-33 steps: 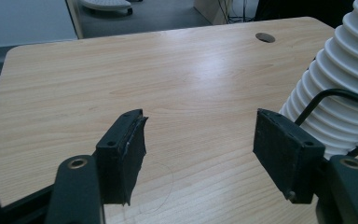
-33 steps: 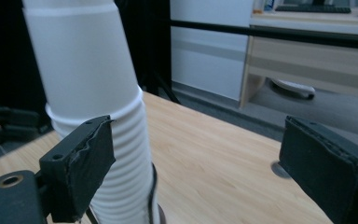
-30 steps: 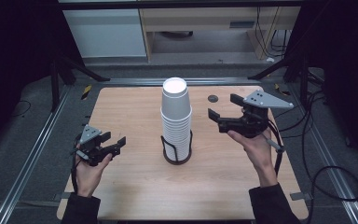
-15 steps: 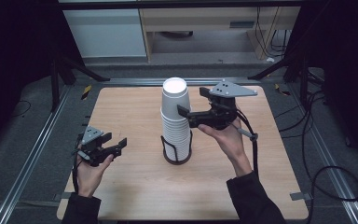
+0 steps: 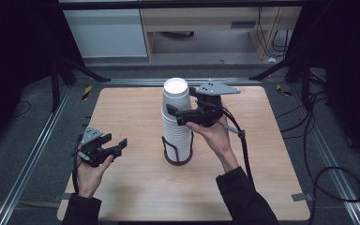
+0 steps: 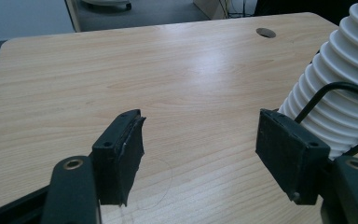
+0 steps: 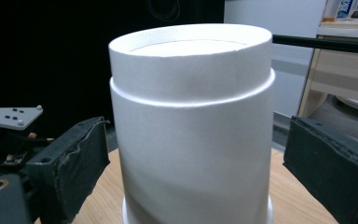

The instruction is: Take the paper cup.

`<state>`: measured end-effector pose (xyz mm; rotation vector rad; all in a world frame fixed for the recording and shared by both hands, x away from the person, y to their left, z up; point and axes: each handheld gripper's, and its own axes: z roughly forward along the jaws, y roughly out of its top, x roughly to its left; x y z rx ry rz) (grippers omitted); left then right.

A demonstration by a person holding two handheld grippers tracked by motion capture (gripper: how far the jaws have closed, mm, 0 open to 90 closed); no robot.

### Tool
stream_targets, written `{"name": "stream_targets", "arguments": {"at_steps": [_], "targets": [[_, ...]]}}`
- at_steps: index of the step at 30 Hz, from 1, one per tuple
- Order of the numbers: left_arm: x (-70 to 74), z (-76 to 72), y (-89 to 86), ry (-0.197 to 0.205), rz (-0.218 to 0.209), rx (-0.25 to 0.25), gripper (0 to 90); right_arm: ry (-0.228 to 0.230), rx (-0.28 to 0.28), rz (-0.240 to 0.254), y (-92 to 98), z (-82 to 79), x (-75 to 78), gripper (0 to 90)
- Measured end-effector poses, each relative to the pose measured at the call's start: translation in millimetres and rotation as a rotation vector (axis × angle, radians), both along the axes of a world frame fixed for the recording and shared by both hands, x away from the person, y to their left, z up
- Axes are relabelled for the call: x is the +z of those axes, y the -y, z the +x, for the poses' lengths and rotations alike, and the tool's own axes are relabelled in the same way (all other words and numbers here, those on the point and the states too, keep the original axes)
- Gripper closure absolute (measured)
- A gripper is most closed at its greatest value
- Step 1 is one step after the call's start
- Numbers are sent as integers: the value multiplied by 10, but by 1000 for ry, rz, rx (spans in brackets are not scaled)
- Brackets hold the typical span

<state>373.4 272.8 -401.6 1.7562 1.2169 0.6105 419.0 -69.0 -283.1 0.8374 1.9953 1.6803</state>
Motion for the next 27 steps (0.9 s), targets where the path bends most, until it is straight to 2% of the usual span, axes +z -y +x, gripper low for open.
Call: {"name": "stream_targets", "arguments": {"at_steps": [4,12,18,20,27], "targets": [[-7,2,3,-2,-2,-3,306,-11,-13,-23,-74,64,-56,66],[-18,1,27,-1,-1,-11,303,-10,-17,-13,-160,121,-116,75],[-27,5,24,-4,-5,-13,303,-14,-28,-21,-202,128,-138,105],[-27,4,22,-3,-6,-9,303,-9,-32,-24,-213,120,-143,135],[-28,5,8,-4,-7,-3,304,6,-38,-29,-222,106,-143,149]]}}
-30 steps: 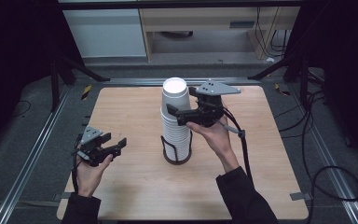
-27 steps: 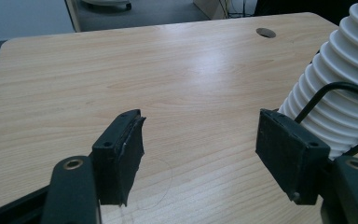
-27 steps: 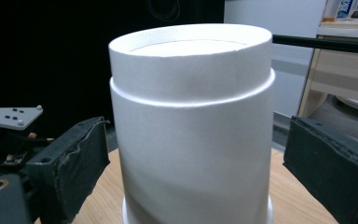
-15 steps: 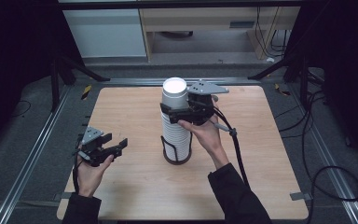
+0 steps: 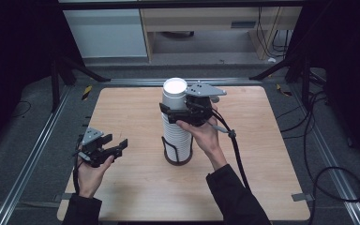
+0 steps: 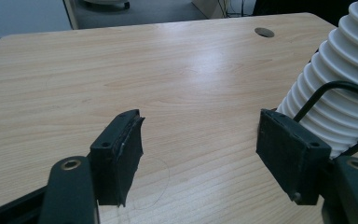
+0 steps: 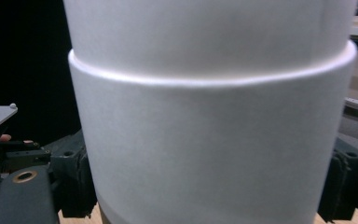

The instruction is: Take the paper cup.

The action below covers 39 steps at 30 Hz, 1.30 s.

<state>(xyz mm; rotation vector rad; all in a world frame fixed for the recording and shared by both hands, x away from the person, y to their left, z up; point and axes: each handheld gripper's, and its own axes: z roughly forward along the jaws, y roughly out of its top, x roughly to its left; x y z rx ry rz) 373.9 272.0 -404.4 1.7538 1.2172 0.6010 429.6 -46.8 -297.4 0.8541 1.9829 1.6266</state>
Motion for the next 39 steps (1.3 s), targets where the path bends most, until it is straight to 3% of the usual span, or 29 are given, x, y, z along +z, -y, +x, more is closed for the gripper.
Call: {"name": "stream_targets", "arguments": {"at_steps": [11,13,15,18,39], "targets": [[-6,5,-11,-3,-3,4,301,3,8,-12,17,-1,19,155],[-8,4,-8,-7,-1,2,299,25,12,10,34,-17,46,166],[-8,5,-3,-8,-3,4,295,37,16,20,49,-31,102,167],[-11,4,9,-8,0,1,295,42,18,-6,50,-36,160,168],[-11,2,19,-12,-4,-7,293,130,45,23,114,-103,670,171]]}}
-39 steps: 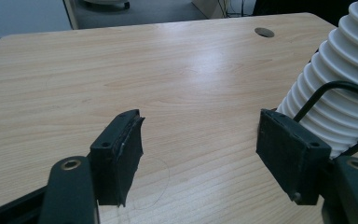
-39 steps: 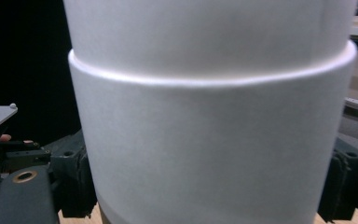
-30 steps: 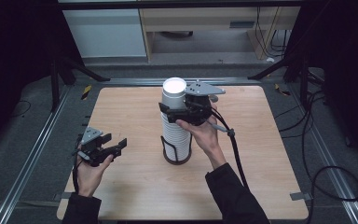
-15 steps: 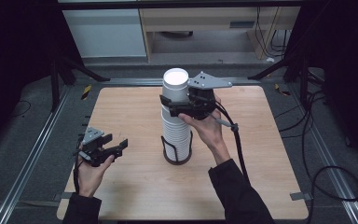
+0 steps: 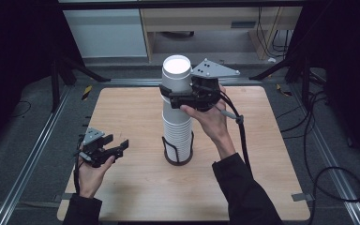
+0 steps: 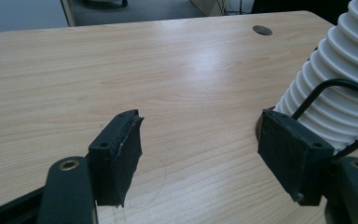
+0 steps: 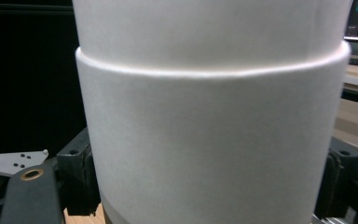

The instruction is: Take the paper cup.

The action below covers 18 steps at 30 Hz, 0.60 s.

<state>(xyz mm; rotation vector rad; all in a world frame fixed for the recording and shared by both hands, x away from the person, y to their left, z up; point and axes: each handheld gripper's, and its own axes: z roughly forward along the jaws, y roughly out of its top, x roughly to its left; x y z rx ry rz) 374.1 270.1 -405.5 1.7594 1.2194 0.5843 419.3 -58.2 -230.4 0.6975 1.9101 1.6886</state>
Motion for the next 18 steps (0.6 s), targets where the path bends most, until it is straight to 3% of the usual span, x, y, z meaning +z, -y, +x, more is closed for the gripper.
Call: {"name": "stream_targets", "arguments": {"at_steps": [9,16,18], "targets": [[9,-6,-4,3,-2,-6,297,37,5,17,134,-80,195,171],[17,-13,13,5,-1,-11,296,67,-2,6,310,-161,299,170],[19,-15,24,7,1,-15,295,72,-22,-22,414,-186,307,170]]}}
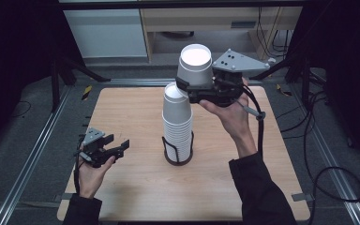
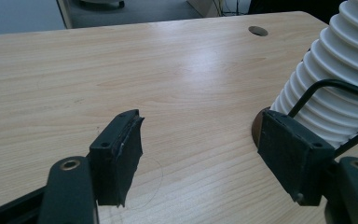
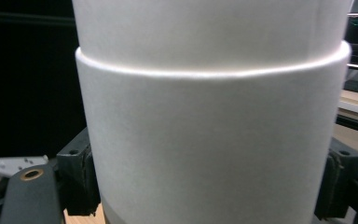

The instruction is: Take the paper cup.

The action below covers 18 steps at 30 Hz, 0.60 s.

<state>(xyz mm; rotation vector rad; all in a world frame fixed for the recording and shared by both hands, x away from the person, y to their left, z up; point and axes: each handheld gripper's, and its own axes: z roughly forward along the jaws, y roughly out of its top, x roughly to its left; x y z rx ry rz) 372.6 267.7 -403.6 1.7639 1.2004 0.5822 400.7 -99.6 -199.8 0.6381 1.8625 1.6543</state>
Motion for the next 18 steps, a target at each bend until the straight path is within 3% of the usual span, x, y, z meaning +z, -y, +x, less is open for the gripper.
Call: {"name": "stream_targets", "arguments": {"at_steps": [5,10,18], "targets": [[2,-3,16,-1,5,-7,294,3,-13,-30,118,-48,-26,170],[11,-11,35,3,9,-16,292,-7,-28,-77,240,-100,-145,170],[18,-21,71,5,18,-41,298,-34,-37,-92,479,-196,-335,169]]}}
